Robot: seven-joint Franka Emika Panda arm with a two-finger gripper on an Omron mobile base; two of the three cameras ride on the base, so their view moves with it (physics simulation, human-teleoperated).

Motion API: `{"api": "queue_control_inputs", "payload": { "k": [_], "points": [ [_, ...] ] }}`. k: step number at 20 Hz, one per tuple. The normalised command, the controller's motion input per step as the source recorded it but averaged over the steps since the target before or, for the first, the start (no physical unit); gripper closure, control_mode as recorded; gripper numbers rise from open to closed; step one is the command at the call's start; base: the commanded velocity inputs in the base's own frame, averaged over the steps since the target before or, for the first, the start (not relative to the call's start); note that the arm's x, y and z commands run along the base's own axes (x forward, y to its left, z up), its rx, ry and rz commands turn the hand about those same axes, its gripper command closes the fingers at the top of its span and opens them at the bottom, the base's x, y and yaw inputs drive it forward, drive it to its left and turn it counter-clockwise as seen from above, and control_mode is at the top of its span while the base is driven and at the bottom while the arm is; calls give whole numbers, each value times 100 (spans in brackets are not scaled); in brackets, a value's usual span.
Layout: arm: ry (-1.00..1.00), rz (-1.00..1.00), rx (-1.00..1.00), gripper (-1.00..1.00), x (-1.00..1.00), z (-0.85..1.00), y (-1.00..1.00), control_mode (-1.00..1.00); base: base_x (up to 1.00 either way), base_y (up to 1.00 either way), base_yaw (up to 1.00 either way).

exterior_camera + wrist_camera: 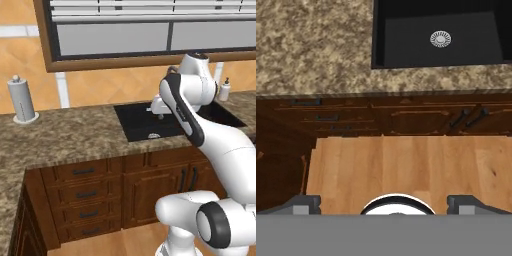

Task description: Navigate to the sink.

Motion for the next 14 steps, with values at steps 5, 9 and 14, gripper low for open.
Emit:
{"api": "queue_control_inputs", "payload": {
  "k": [5, 9, 14],
  "points": [
    [0, 0, 0, -100, 0, 0, 0, 100, 36, -44, 10],
    [0, 0, 0, -100, 0, 0, 0, 100, 56, -85, 16],
    [0, 0, 0, -100, 0, 0, 0, 100, 37, -17, 2]
  ]
}}
